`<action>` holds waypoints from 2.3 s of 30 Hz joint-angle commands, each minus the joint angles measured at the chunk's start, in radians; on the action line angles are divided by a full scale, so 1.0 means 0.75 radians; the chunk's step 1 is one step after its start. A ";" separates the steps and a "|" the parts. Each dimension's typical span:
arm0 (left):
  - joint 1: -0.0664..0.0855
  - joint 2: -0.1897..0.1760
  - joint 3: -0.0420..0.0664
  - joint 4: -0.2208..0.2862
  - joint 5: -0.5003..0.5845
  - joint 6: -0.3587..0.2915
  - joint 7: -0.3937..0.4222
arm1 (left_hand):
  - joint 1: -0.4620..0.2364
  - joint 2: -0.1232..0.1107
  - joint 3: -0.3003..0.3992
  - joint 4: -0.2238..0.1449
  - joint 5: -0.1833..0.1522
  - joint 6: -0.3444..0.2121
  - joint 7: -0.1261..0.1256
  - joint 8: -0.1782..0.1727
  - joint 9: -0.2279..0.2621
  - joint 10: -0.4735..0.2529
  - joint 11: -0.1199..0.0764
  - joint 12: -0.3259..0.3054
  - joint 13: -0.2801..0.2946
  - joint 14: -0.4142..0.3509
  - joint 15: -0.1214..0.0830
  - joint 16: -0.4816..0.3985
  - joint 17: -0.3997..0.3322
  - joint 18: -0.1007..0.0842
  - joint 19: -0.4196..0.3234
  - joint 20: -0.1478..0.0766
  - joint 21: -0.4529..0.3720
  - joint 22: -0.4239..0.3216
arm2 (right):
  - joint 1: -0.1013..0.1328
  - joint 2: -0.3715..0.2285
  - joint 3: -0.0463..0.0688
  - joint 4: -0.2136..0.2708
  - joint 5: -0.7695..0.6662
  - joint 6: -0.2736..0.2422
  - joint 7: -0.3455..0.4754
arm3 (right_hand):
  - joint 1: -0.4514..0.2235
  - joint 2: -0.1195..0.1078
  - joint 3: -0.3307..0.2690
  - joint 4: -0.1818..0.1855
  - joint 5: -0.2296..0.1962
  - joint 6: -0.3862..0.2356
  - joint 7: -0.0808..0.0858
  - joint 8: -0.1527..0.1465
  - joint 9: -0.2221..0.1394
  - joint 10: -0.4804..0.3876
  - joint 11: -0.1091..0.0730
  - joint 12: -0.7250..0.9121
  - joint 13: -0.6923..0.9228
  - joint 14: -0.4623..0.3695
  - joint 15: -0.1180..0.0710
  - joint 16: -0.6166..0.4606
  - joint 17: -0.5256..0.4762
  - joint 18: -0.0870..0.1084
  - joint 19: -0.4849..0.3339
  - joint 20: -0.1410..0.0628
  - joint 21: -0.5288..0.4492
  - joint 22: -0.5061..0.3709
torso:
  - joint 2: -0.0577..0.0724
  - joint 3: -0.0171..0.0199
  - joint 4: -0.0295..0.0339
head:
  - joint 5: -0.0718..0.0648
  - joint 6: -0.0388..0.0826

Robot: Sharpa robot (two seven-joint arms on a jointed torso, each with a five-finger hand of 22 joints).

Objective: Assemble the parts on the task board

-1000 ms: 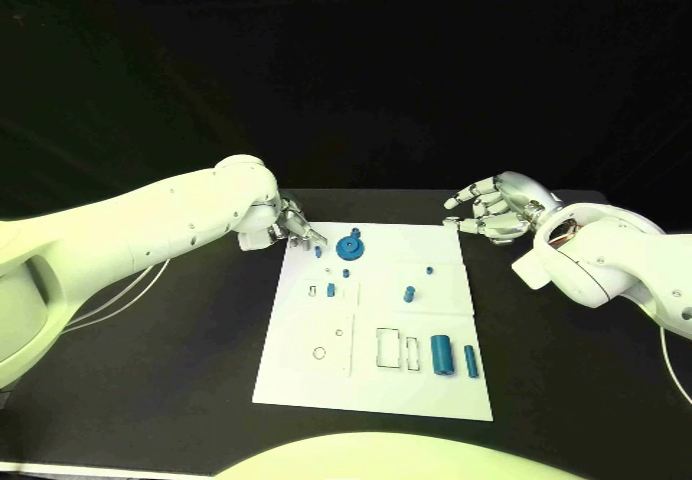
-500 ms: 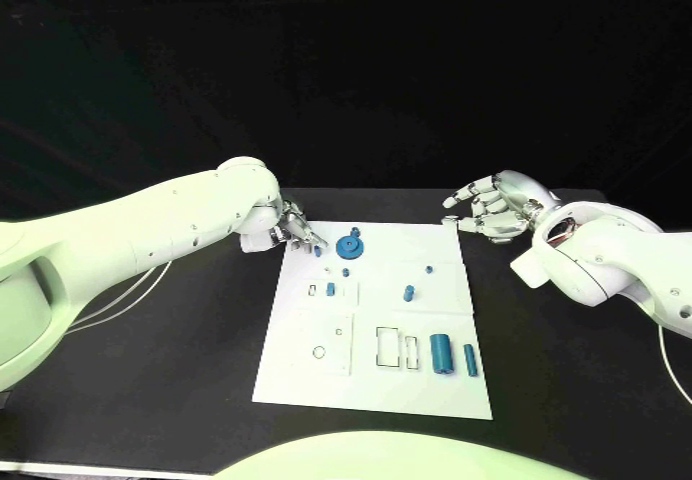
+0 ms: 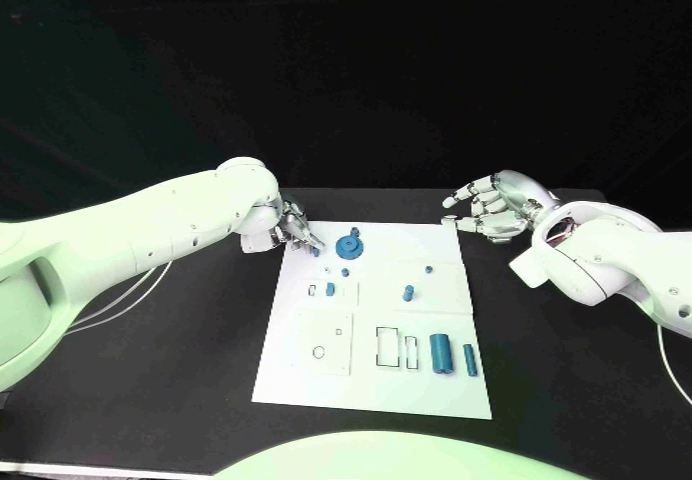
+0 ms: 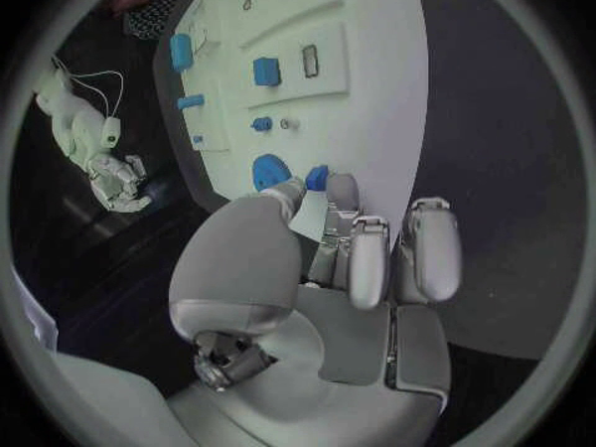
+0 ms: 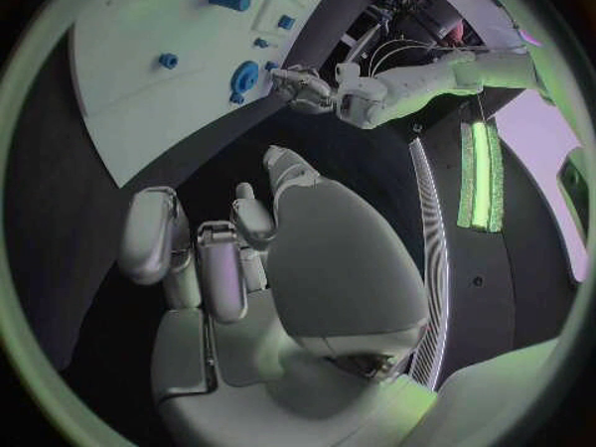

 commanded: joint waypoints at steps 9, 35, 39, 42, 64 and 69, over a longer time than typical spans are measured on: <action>0.000 0.006 -0.002 -0.001 0.023 -0.007 0.025 | 0.103 0.002 0.138 -0.018 -0.002 -0.001 -0.012 0.026 0.028 0.009 -0.017 0.010 -0.007 0.102 -0.016 0.011 0.253 0.013 0.008 -0.010 0.004 0.011 | -0.001 0.001 0.000 -0.001 -0.011 0.012 0.009 | -0.015 -0.002 0.012 -0.001 -0.004 -0.012 -0.001 0.010 -0.002 -0.004 -0.001 -0.006 0.000 0.079 -0.008 -0.007 0.115 0.025 -0.005 -0.001 -0.007 0.048 | 0.000 0.0000 -0.0006 | 0.000 -0.003; 0.005 -0.236 0.007 0.367 0.162 -0.131 0.003 | 0.009 -0.119 0.680 -0.240 0.021 -0.011 -0.029 0.161 0.183 0.122 -0.037 0.107 0.111 0.116 -0.034 0.027 0.283 0.003 0.044 -0.027 0.027 0.067 | -0.008 -0.009 -0.001 -0.010 -0.012 0.020 0.005 | -0.015 -0.010 0.037 -0.001 0.051 -0.016 -0.001 0.019 -0.004 -0.008 -0.002 -0.010 -0.006 0.079 -0.009 -0.011 0.111 0.026 -0.006 -0.002 -0.014 0.047 | -0.009 -0.0011 0.0102 | -0.007 -0.005; 0.004 -0.280 0.007 0.452 0.139 -0.171 0.009 | -0.026 -0.136 0.725 -0.272 0.053 0.001 -0.033 0.168 0.190 0.142 -0.042 0.119 0.130 0.119 -0.039 0.031 0.290 0.002 0.048 -0.032 0.029 0.073 | -0.015 -0.010 -0.001 -0.013 -0.011 0.019 0.007 | -0.015 -0.010 0.037 -0.001 0.051 -0.016 -0.001 0.019 -0.004 -0.008 -0.002 -0.010 -0.006 0.079 -0.009 -0.011 0.111 0.026 -0.006 -0.002 -0.014 0.047 | -0.009 -0.0016 0.0127 | -0.002 -0.007; 0.002 -0.298 0.005 0.495 0.103 -0.196 0.013 | -0.034 -0.140 0.733 -0.279 0.060 0.004 -0.035 0.170 0.191 0.149 -0.043 0.125 0.139 0.120 -0.040 0.031 0.290 0.001 0.050 -0.033 0.030 0.075 | -0.018 -0.011 -0.001 -0.013 -0.011 0.017 0.009 | -0.015 -0.010 0.037 -0.001 0.051 -0.016 -0.001 0.019 -0.004 -0.008 -0.002 -0.010 -0.006 0.079 -0.009 -0.011 0.111 0.026 -0.006 -0.002 -0.014 0.047 | -0.008 -0.0025 0.0128 | 0.001 -0.008; -0.085 -0.338 -0.019 0.642 -0.175 -0.259 0.029 | -0.082 -0.159 0.770 -0.313 0.130 0.024 -0.043 0.177 0.198 0.181 -0.051 0.140 0.165 0.123 -0.047 0.035 0.299 -0.002 0.061 -0.040 0.036 0.091 | -0.028 -0.015 -0.002 -0.015 -0.020 0.015 0.012 | -0.015 -0.010 0.037 -0.001 0.051 -0.016 -0.001 0.019 -0.004 -0.008 -0.002 -0.010 -0.006 0.079 -0.009 -0.011 0.111 0.026 -0.006 -0.002 -0.014 0.047 | -0.006 -0.0016 0.0107 | 0.012 -0.024; -0.089 -0.340 -0.021 0.647 -0.197 -0.233 0.029 | -0.084 -0.160 0.771 -0.314 0.134 0.024 -0.043 0.178 0.198 0.184 -0.051 0.143 0.170 0.123 -0.047 0.035 0.299 -0.002 0.062 -0.041 0.037 0.092 | -0.029 -0.016 -0.002 -0.014 -0.024 0.016 0.012 | -0.015 -0.010 0.037 -0.001 0.051 -0.016 -0.001 0.019 -0.004 -0.008 -0.002 -0.010 -0.006 0.079 -0.009 -0.011 0.111 0.026 -0.006 -0.002 -0.014 0.047 | -0.006 -0.0012 0.0098 | 0.015 -0.028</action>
